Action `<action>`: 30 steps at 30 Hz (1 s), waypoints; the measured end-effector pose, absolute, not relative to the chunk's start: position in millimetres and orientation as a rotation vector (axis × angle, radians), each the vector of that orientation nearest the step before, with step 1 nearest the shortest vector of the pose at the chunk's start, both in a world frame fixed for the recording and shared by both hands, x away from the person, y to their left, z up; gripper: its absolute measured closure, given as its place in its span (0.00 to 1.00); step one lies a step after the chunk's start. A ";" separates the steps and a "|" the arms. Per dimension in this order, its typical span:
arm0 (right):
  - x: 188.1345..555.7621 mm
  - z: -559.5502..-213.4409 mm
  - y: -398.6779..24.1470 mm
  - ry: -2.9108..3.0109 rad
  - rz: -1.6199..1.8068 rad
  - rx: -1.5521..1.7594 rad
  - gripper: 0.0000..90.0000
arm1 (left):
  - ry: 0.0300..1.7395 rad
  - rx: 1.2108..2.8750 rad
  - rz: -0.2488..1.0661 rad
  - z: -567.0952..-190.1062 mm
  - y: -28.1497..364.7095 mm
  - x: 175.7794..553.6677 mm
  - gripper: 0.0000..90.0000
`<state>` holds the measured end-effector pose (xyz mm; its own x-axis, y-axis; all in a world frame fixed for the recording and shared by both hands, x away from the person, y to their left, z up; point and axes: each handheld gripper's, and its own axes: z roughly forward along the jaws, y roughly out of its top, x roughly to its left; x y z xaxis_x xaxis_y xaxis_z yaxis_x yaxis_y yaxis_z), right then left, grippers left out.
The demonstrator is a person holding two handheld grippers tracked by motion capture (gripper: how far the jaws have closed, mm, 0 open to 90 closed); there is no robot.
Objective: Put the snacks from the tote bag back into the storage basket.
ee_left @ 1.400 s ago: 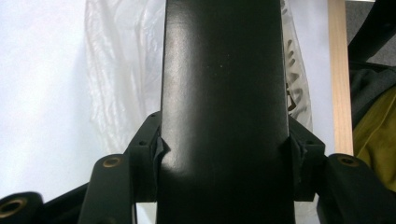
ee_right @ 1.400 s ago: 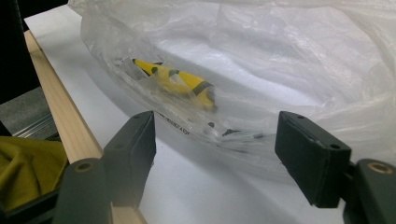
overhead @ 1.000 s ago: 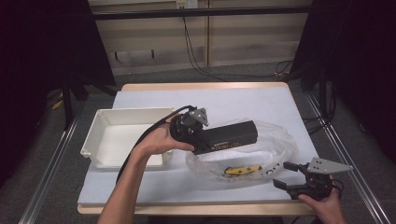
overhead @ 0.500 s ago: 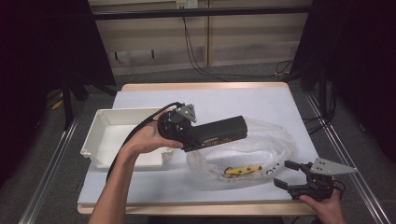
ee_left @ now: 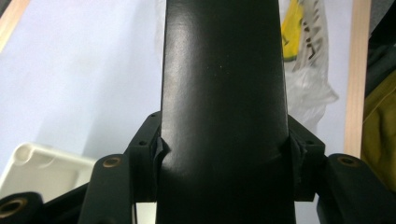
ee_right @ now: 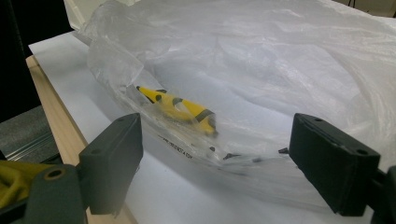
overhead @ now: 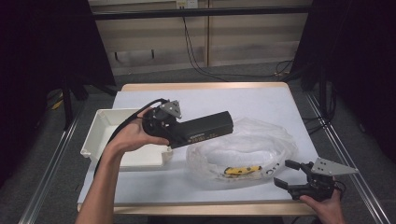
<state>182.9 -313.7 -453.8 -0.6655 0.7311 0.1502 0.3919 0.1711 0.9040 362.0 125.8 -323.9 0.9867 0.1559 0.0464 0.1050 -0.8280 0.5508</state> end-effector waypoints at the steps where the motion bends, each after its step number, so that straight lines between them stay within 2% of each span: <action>1: 183.1 -453.9 -313.6 2.135 1.491 1.068 0.19 | 0.197 2.545 0.124 -323.1 130.1 362.7 0.48; 30: 183.0 -454.0 -313.5 2.114 1.516 1.066 0.17 | 0.345 2.555 0.161 -325.7 198.9 376.9 0.48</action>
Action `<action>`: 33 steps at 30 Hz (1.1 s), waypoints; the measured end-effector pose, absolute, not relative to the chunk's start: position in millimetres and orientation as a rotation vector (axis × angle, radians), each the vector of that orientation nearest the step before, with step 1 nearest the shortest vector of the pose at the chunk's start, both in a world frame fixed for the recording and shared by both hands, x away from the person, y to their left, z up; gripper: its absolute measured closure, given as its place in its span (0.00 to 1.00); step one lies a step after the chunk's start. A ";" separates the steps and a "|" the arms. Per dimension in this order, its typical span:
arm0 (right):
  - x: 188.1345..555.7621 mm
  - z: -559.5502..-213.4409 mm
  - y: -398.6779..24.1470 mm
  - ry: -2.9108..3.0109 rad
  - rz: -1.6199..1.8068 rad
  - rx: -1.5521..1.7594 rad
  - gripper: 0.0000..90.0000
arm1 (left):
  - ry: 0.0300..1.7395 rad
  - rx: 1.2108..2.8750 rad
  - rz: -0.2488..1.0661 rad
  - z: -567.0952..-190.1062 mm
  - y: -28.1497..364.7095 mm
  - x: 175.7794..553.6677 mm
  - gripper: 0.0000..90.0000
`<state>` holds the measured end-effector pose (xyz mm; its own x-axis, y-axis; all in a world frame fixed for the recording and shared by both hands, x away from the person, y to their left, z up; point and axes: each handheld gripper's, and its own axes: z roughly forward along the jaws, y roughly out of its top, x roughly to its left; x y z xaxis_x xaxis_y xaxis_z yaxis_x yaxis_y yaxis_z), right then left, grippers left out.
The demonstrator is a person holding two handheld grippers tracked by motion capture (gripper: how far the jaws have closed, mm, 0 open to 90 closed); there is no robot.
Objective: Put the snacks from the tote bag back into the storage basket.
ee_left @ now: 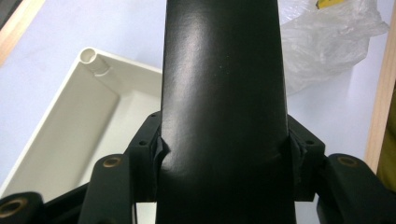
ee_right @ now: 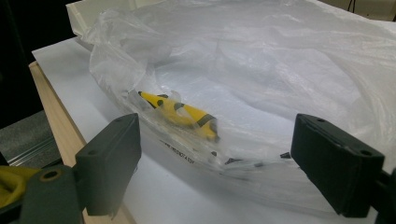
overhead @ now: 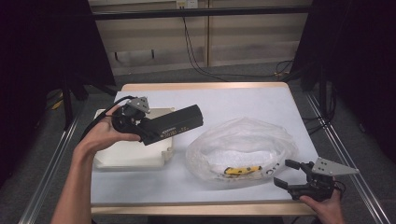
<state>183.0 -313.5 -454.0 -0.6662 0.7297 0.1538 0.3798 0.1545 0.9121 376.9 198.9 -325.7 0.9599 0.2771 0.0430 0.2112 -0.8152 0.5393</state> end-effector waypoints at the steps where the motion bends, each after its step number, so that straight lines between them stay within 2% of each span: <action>1: 182.9 -454.1 -313.0 2.111 1.511 1.067 0.17 | 0.333 2.559 0.174 -325.2 200.3 377.3 0.48; 33: 185.1 -455.4 -313.7 2.118 1.516 1.076 0.17 | 0.430 2.550 0.209 -349.1 257.6 399.9 0.48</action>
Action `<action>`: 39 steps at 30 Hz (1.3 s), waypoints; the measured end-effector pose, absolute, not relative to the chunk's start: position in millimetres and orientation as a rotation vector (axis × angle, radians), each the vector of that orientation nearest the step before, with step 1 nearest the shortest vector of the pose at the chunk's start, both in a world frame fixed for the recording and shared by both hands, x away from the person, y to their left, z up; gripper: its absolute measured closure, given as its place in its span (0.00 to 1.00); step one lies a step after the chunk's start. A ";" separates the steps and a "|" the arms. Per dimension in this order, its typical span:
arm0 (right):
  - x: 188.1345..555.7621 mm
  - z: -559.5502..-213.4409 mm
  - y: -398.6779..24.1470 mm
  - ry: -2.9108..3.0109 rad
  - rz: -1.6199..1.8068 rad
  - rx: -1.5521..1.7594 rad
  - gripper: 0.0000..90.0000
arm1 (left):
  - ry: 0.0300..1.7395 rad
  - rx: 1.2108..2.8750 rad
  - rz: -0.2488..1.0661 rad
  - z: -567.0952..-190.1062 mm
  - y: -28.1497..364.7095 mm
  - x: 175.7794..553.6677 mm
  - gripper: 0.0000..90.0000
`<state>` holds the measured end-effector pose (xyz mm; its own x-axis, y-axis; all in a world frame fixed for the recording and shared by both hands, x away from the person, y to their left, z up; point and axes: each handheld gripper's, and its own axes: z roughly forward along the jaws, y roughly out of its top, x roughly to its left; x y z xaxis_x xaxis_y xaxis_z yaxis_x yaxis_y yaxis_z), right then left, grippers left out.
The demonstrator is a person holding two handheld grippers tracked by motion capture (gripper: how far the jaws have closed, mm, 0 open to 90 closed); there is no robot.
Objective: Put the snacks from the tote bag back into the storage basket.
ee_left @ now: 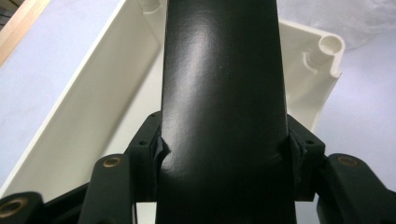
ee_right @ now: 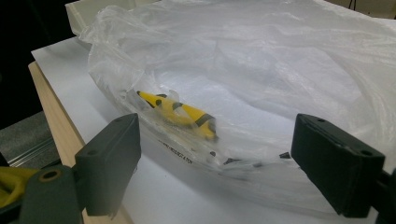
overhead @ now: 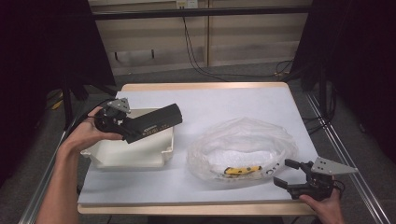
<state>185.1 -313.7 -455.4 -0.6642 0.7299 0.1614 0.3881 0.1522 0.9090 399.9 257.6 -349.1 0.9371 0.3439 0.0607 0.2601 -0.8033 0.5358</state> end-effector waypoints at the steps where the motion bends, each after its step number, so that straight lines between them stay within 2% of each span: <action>1: 185.2 -455.6 -313.5 2.119 1.517 1.079 0.17 | 0.438 2.538 0.206 -347.8 259.9 400.0 0.48; 18: 186.0 -456.5 -312.7 2.133 1.516 1.076 0.17 | 0.490 2.554 0.229 -355.1 295.2 403.2 0.48; 39: 187.2 -457.7 -312.0 2.139 1.512 1.074 0.17 | 0.458 2.638 0.197 -390.3 296.2 412.2 0.48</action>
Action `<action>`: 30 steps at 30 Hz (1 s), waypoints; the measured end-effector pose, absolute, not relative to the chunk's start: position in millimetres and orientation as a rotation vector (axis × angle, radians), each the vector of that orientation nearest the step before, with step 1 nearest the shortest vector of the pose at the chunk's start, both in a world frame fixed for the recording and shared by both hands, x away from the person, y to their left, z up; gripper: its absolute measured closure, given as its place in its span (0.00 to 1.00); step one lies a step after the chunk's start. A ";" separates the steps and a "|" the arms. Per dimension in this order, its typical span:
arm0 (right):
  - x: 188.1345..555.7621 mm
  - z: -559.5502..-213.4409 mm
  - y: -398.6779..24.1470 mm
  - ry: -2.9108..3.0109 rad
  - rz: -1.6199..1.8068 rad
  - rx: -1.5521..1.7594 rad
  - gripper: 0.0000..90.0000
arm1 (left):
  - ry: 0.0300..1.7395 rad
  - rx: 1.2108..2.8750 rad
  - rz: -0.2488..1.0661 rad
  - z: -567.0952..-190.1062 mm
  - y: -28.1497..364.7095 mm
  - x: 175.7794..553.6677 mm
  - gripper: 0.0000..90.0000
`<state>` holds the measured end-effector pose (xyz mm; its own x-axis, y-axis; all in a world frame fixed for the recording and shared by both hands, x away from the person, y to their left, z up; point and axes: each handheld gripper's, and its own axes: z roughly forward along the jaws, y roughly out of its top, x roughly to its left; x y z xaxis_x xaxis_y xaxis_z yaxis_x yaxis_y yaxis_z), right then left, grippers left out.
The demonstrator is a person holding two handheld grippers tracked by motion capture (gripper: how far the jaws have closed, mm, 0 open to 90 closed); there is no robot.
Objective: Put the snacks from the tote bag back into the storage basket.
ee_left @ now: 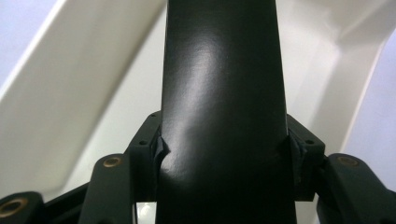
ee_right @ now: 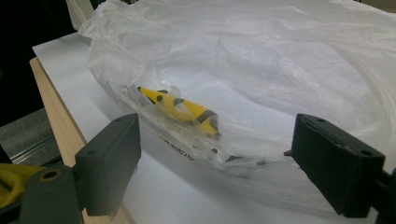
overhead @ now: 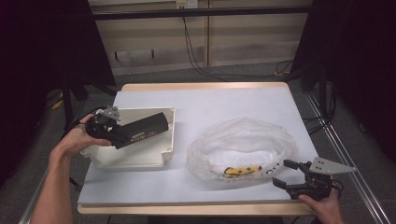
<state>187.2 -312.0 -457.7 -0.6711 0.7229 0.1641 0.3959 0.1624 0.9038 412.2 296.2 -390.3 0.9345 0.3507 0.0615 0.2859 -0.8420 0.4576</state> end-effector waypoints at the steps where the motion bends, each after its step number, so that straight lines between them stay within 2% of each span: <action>1: 187.2 -457.6 -311.8 2.142 1.513 1.078 0.17 | 0.453 2.641 0.198 -391.7 295.0 412.9 0.48; 30: 190.6 -461.8 -317.0 2.139 1.521 1.093 0.17 | 0.423 2.709 0.165 -419.6 277.7 437.8 0.48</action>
<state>190.6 -317.0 -461.8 -0.6666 0.7230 0.1814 0.4087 0.1511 0.9001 437.8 277.7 -419.6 0.9475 0.3149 0.0547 0.2687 -0.8774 0.3976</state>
